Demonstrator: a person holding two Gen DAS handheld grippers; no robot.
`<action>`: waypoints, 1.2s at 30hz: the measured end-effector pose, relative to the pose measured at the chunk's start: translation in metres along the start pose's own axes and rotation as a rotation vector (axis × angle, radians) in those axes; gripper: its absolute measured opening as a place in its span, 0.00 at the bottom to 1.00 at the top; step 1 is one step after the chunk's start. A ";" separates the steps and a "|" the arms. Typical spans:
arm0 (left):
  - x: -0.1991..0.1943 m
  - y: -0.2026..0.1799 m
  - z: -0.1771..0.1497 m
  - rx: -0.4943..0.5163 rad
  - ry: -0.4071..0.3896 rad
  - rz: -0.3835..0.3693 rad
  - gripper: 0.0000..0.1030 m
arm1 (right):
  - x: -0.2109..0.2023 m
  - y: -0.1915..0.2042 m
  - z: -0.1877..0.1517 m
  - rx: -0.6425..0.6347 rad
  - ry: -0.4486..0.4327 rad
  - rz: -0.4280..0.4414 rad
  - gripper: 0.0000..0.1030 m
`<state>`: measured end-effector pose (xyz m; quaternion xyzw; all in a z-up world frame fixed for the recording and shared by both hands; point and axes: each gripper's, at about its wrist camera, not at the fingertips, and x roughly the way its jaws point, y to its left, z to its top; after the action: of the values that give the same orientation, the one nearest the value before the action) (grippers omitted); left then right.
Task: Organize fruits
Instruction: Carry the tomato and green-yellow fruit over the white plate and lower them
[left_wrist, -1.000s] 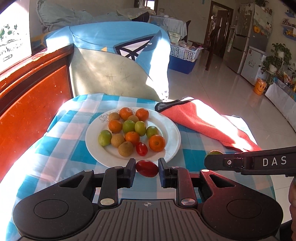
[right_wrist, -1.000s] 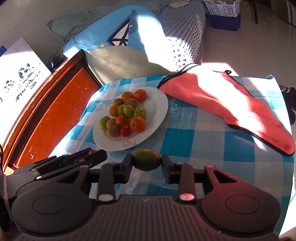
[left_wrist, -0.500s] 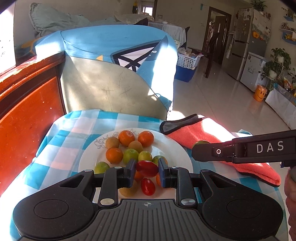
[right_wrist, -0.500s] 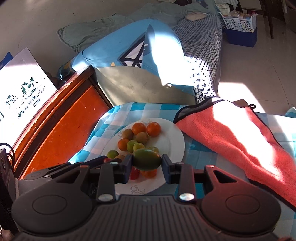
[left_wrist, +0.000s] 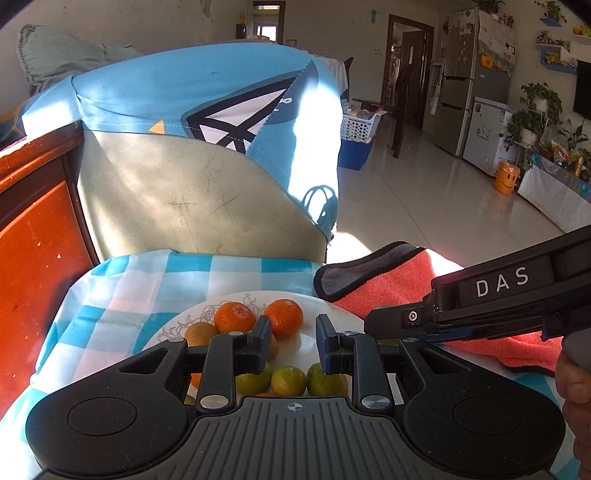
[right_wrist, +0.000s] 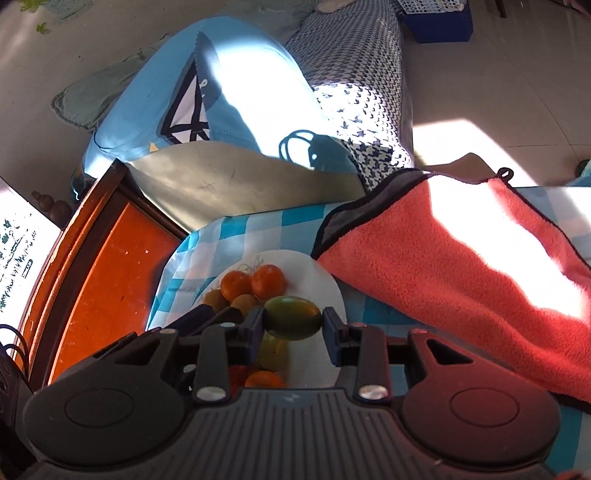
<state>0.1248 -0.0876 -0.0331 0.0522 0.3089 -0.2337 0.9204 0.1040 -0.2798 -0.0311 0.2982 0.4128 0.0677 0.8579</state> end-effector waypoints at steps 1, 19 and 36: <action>0.002 0.000 0.000 0.002 0.002 0.000 0.23 | 0.001 0.000 0.000 0.000 0.000 -0.004 0.33; -0.011 0.020 0.005 -0.077 0.071 0.080 0.25 | 0.022 0.001 0.004 0.017 0.029 0.011 0.33; -0.043 0.014 -0.001 -0.083 0.129 0.102 0.32 | 0.029 0.011 0.007 -0.009 0.031 0.044 0.35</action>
<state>0.1008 -0.0581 -0.0089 0.0445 0.3740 -0.1695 0.9107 0.1297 -0.2635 -0.0402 0.3021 0.4189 0.0930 0.8512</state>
